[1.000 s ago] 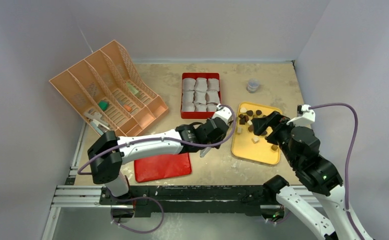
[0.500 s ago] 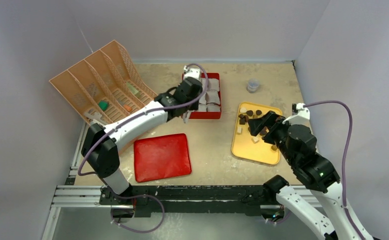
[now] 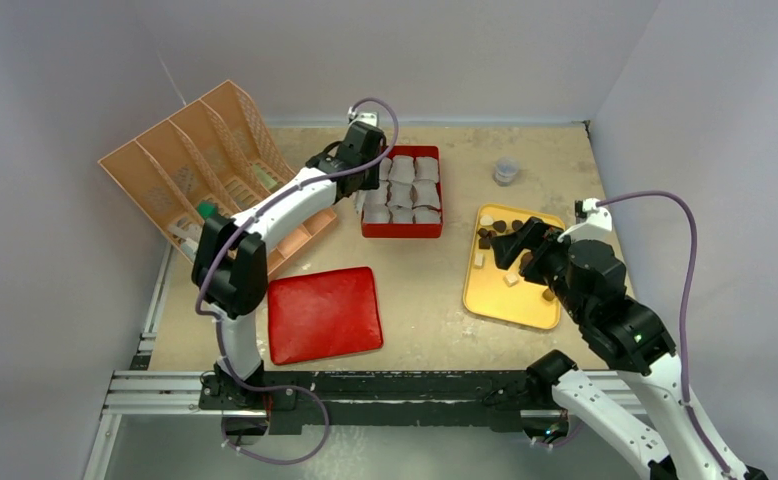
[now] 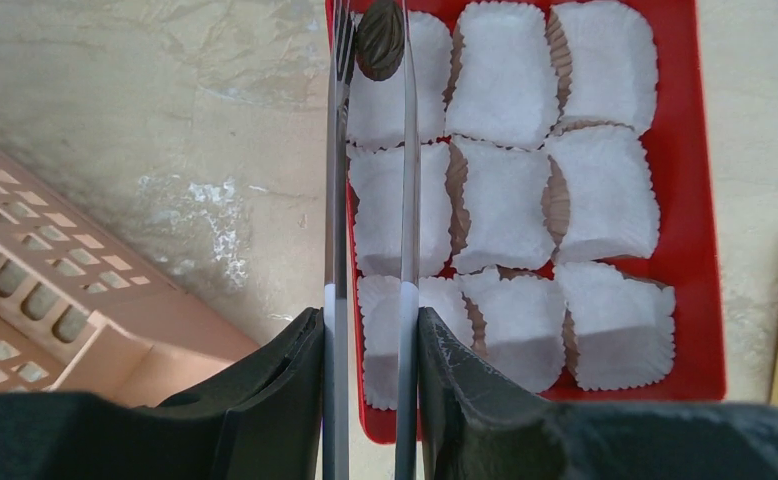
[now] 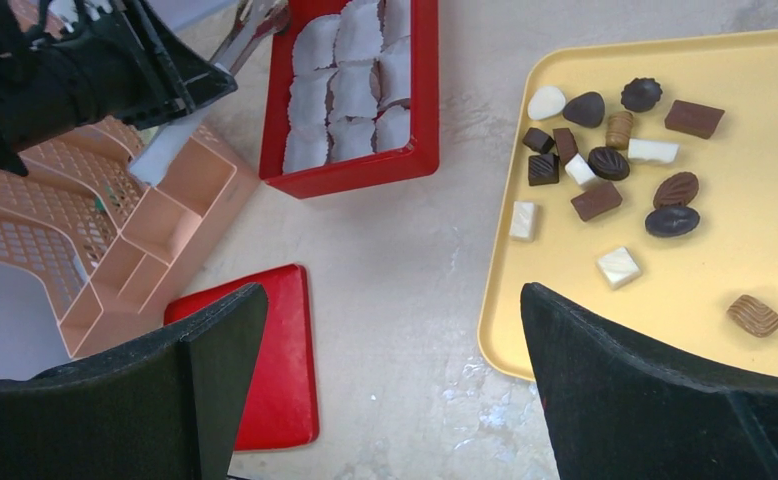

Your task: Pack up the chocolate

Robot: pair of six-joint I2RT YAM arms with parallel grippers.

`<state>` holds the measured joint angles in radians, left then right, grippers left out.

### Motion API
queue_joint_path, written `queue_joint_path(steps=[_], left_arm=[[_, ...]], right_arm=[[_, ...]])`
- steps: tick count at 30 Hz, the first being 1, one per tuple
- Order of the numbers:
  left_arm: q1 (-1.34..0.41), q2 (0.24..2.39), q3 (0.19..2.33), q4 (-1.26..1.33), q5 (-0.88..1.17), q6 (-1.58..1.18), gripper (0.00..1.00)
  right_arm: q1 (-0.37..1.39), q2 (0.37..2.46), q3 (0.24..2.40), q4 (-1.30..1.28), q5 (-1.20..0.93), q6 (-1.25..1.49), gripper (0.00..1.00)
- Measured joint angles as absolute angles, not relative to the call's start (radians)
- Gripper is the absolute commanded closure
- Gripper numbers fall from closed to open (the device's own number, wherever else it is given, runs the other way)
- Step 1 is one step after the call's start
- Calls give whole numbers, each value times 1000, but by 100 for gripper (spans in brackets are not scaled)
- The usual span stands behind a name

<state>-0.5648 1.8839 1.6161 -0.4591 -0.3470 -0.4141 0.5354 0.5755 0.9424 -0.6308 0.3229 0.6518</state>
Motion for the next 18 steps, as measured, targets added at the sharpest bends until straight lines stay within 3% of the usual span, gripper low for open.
queue_joint_path(steps=[18], left_arm=[[-527,1975,1646,-457,-292,-370,66]], right_arm=[[535,593,958,-631,360,643,1]])
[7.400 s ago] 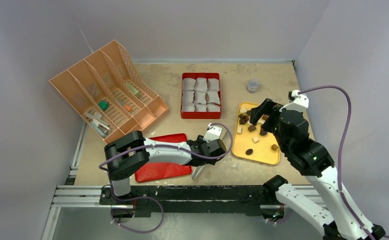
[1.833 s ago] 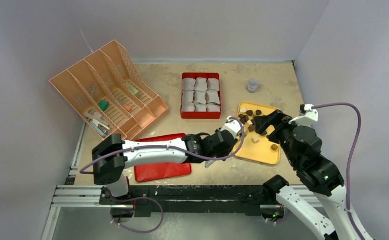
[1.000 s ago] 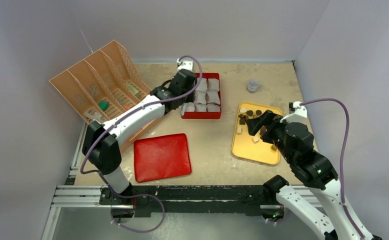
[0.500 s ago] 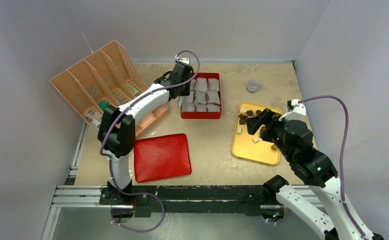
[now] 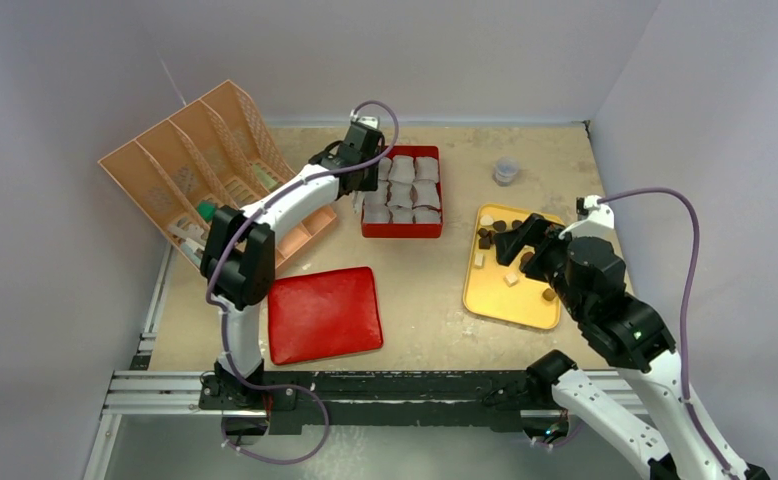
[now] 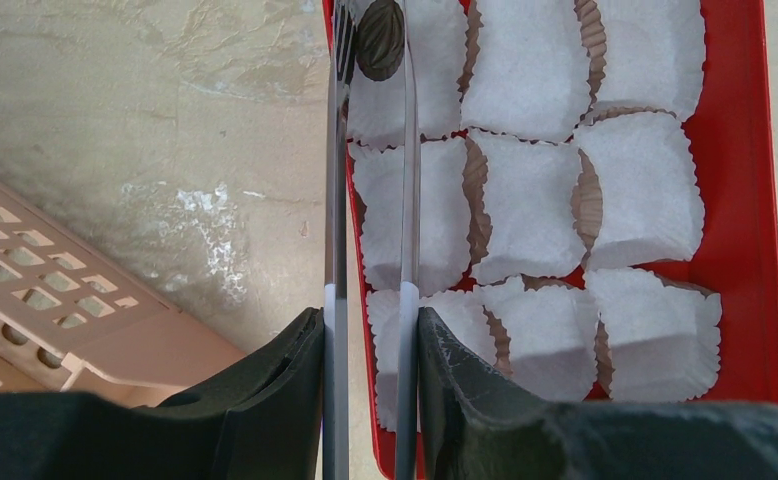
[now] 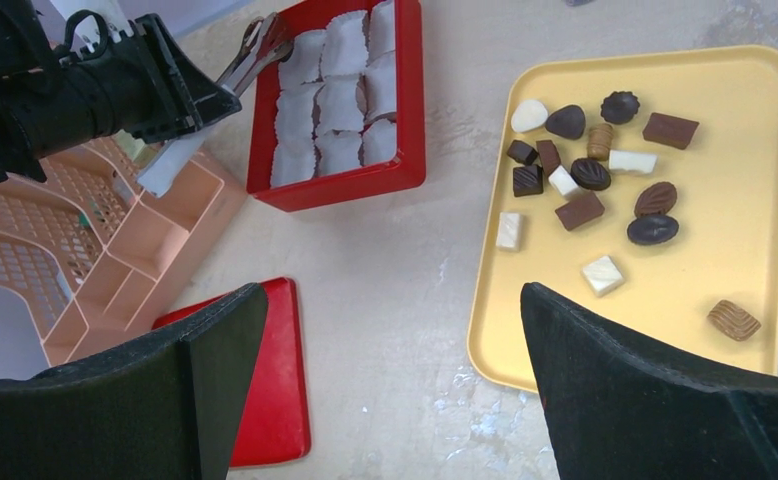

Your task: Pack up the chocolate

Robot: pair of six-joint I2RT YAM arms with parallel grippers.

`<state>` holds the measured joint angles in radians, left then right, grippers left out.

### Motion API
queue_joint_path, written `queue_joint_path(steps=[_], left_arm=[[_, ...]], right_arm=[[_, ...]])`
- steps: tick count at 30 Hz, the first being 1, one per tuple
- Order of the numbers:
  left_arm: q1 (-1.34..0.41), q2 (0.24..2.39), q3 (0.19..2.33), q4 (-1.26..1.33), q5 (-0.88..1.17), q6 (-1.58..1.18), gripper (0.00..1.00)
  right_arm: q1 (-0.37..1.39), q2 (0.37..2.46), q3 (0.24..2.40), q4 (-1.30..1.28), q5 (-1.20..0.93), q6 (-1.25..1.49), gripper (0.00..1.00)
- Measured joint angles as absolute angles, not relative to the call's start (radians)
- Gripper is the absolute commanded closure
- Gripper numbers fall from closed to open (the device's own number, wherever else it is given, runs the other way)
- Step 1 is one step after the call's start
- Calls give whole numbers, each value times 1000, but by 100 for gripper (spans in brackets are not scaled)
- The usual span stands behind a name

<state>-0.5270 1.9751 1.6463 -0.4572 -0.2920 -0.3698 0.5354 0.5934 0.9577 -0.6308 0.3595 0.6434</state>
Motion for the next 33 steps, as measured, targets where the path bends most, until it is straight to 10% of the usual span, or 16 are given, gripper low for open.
queue_joint_path(steps=[33], left_arm=[[-526,1811,1601,-503,-163,-345,62]], right_arm=[[535,576,972,-661,348,609,1]])
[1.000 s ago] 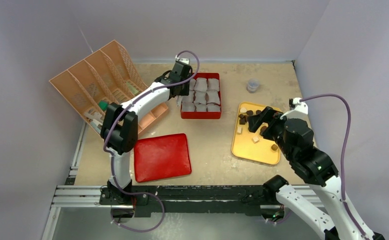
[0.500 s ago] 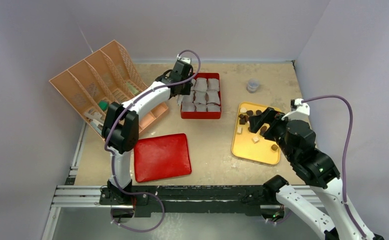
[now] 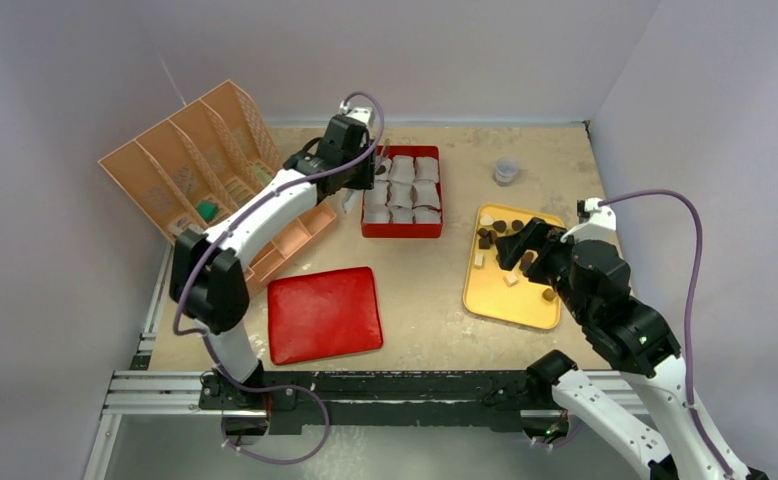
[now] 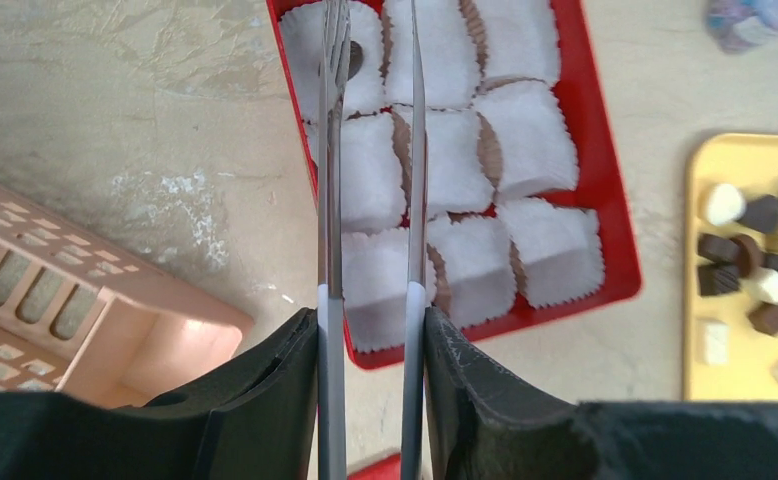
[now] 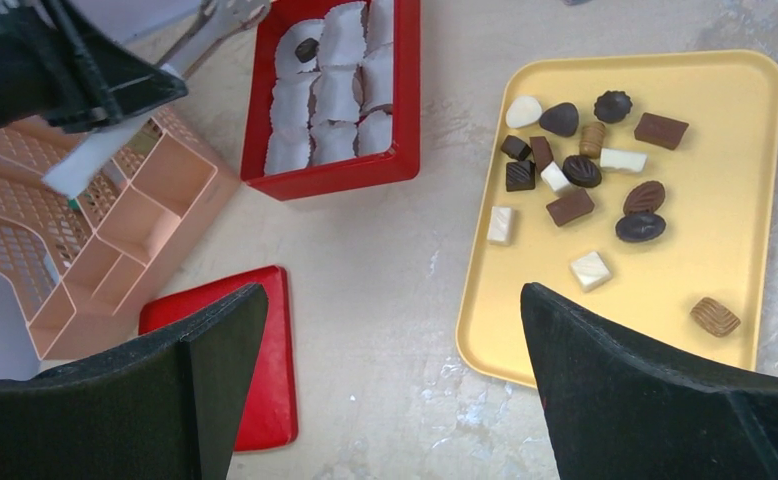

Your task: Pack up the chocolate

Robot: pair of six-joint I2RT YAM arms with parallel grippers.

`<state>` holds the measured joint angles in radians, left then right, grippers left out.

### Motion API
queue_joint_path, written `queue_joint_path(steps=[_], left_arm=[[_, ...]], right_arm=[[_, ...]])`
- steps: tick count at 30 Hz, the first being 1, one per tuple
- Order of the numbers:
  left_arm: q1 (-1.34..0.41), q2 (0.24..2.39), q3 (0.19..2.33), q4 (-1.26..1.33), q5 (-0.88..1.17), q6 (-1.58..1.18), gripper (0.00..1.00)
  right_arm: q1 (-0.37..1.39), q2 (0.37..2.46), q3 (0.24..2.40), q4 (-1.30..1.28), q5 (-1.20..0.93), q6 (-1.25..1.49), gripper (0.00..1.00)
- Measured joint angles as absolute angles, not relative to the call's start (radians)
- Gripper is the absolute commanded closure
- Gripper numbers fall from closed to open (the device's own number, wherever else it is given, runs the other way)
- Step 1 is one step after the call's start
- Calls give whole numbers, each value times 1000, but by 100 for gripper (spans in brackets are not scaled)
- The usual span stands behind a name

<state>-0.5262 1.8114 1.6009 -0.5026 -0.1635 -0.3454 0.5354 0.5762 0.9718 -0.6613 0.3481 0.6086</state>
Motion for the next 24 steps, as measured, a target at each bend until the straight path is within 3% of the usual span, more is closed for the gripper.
queue_joint_path(steps=[7,15,24], left_arm=[[-590,1659,1517,-507,-130,-347,62],[-810,1635,1445,-512,-82,-362,63],[-914,1629,1408,-503,-100,-472,65]], right_arm=[[535,576,974,-681,370,602,1],[535,580,993,-700,431,601,1],[535,567,1035,-718,515,587,1]])
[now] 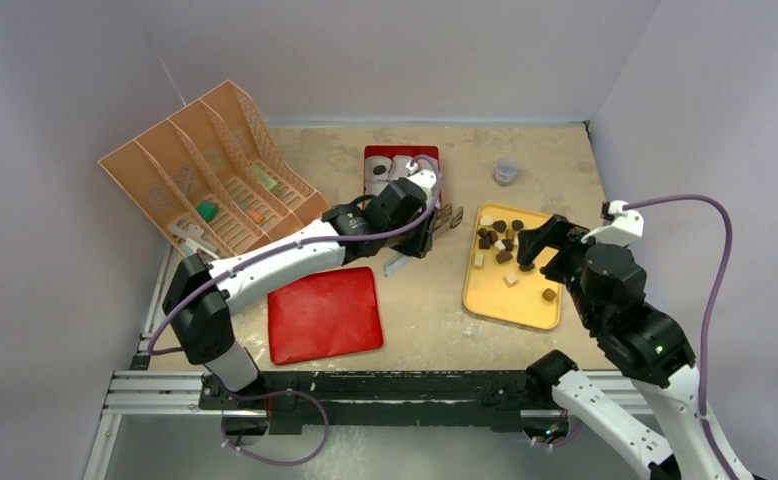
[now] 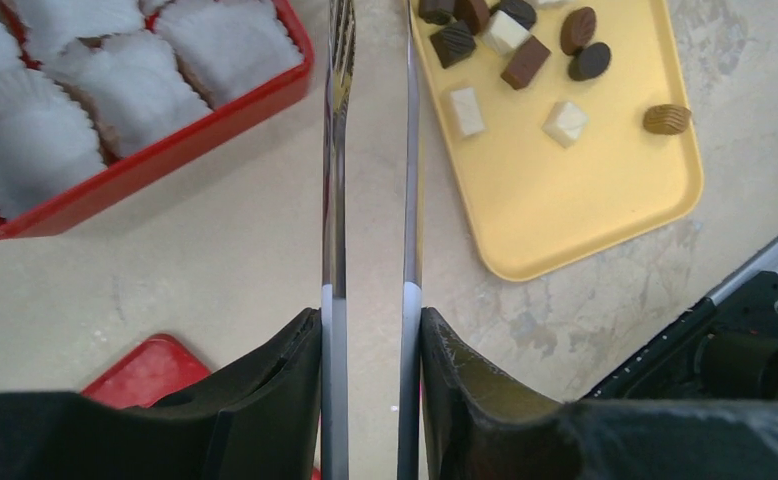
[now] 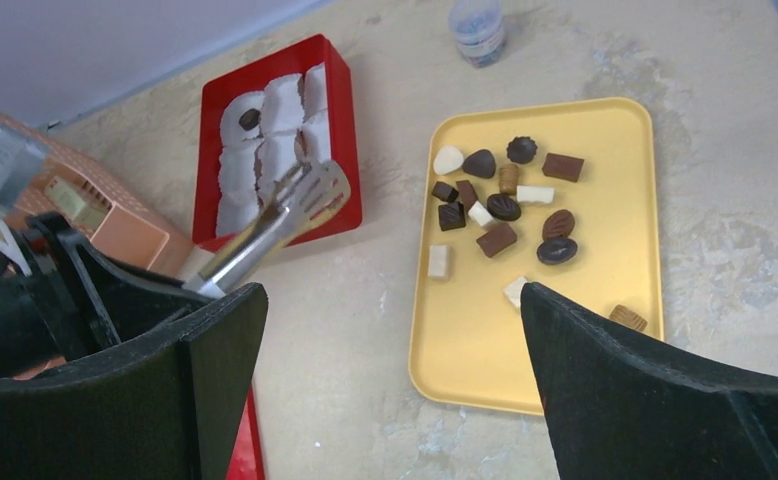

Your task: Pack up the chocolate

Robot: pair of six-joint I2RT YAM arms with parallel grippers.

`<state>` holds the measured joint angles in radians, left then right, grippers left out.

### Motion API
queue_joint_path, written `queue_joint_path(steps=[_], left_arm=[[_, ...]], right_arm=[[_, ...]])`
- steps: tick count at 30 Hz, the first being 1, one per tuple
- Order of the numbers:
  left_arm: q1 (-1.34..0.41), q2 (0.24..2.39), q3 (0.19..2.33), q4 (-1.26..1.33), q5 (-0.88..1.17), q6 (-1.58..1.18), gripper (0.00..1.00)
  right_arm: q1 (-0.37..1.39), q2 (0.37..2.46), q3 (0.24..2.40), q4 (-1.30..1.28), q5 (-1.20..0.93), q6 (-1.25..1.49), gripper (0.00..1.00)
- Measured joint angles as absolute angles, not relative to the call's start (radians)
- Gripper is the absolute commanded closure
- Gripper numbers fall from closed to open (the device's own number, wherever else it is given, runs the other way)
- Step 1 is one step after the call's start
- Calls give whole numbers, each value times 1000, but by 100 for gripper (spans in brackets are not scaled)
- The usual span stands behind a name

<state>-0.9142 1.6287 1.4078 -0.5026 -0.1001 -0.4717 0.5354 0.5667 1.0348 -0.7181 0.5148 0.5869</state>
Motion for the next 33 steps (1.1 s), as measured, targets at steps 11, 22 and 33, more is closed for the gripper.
queue_joint_path(steps=[11,22,33], left_arm=[[-1093,1731,1446,-504,-172,-593,66],[-1152,1817,1456,-496,-221,-644,65],[-1152,1877,1471,-479,-231,-643,64]], right_arm=[[535,529,1048,-746,566,586,1],[535,500,1053,-776,586,586,1],[535,495,1053,-775,587,586,1]])
